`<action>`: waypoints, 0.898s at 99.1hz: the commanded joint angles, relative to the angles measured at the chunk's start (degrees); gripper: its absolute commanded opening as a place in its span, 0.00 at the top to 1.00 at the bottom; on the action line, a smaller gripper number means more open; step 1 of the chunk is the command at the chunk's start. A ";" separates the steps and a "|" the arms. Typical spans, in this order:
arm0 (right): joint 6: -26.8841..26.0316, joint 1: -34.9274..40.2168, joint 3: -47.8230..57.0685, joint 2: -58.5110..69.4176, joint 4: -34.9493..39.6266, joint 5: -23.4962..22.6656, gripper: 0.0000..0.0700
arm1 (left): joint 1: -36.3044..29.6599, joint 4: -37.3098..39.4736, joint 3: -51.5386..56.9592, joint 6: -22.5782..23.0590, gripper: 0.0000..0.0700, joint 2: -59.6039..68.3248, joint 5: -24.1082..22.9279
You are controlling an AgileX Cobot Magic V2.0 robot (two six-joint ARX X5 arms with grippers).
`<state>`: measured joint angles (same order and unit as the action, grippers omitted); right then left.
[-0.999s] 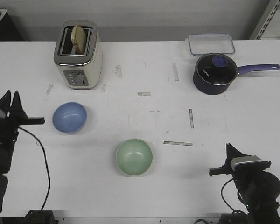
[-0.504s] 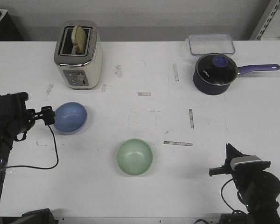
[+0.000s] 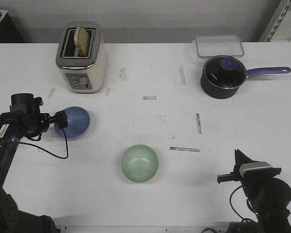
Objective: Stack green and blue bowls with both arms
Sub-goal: 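Grip the blue bowl rim with the left gripper and lift it, then carry the blue bowl over the green bowl with the left gripper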
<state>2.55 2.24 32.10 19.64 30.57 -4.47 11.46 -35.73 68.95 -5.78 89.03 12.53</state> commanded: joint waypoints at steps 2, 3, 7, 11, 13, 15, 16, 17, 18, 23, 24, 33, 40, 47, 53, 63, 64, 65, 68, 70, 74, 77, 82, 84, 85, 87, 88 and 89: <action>0.09 0.11 0.07 0.33 -0.55 0.00 1.00 | 0.26 0.70 1.09 -1.40 0.19 1.49 1.44; 0.11 0.11 0.07 0.33 -0.55 0.00 1.00 | 0.26 0.85 1.09 -1.38 0.19 1.57 1.49; 0.11 0.11 0.07 0.33 -0.55 0.00 1.00 | 0.26 1.38 1.09 -1.38 0.20 1.99 1.46; 0.11 0.11 0.07 0.33 -0.55 0.00 1.00 | 0.26 1.62 1.09 -1.38 0.21 2.25 1.44; 0.11 0.11 0.04 0.33 -0.55 0.00 1.00 | 0.26 1.77 1.09 -1.36 0.22 2.45 1.44; 0.11 0.11 0.04 0.33 -0.55 0.00 1.00 | 0.26 1.86 1.09 -1.36 0.25 2.56 1.44; 0.11 0.11 0.04 0.33 -0.55 0.00 1.00 | 0.26 1.86 1.09 -1.36 0.26 2.62 1.44; 0.11 0.11 0.04 0.33 -0.55 0.00 1.00 | 0.26 1.90 1.09 -1.33 0.27 2.71 1.44; 0.11 0.11 0.04 0.33 -0.55 0.00 1.00 | 0.26 1.95 1.09 -1.33 0.28 2.80 1.44; 0.11 0.11 0.04 0.33 -0.55 0.00 1.00 | 0.26 1.97 1.07 -1.36 0.34 3.21 1.44; 0.11 0.11 0.04 0.33 -0.55 0.00 1.00 | 0.26 1.95 1.09 -1.36 0.36 3.30 1.44; 0.11 0.11 0.04 0.33 -0.55 0.00 1.00 | 0.26 1.09 1.07 -1.36 0.58 4.81 1.46; 0.11 0.11 0.04 0.33 -0.55 0.00 1.00 | 0.24 0.68 1.07 -1.36 0.70 5.66 1.44; 0.11 0.11 0.04 0.33 -0.55 0.00 1.00 | 0.26 0.28 1.07 -1.36 0.86 6.10 1.44; 0.24 0.11 0.04 0.33 -0.57 0.00 1.00 | 0.26 0.35 1.07 -1.38 1.00 6.16 1.42; 0.28 0.11 0.04 0.33 -0.57 0.02 1.00 | 0.26 0.87 1.07 -1.42 1.00 6.14 1.44; 0.28 0.11 0.04 0.33 -0.57 0.02 1.00 | 0.26 0.96 1.07 -1.42 1.00 6.14 1.42; 0.28 0.11 0.04 0.33 -0.57 0.02 1.00 | 0.26 1.03 1.07 -1.42 1.00 6.14 1.44; 0.28 0.11 0.04 0.33 -0.57 0.02 1.00 | 0.24 1.22 1.07 -1.42 1.00 6.14 1.44; 0.28 0.11 0.04 0.33 -0.57 0.00 1.00 | 0.24 1.29 1.11 -1.44 1.00 6.14 1.44; 0.28 0.11 0.04 0.33 -0.57 0.02 1.00 | 0.24 1.25 1.29 -1.44 1.00 6.14 1.49; 0.28 0.11 0.04 0.33 -0.57 0.02 1.00 | 0.13 1.05 1.55 -1.42 1.00 6.14 1.55; 0.28 0.11 0.04 0.33 -0.57 0.02 1.00 | 0.07 0.66 2.14 -1.42 1.00 5.99 1.92; 0.28 0.11 0.04 0.33 -0.57 0.02 1.00 | 0.07 0.52 2.38 -1.42 1.00 5.84 2.32; 0.28 0.11 0.04 0.33 -0.57 0.02 1.00 | 0.07 0.42 2.54 -1.42 1.00 5.75 2.54; 0.28 0.11 0.04 0.33 -0.57 0.00 1.00 | 0.07 0.17 2.86 -1.42 1.00 5.60 2.93; 0.28 0.11 0.04 0.33 -0.57 0.00 1.00 | 0.04 0.09 3.04 -1.44 1.00 5.46 3.15; 0.28 0.11 0.04 0.33 -0.57 0.00 1.00 | 0.02 0.00 3.21 -1.42 1.00 5.33 3.39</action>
<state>2.57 2.24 32.10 19.64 30.57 -4.47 11.46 -35.40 69.89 -7.03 94.32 14.55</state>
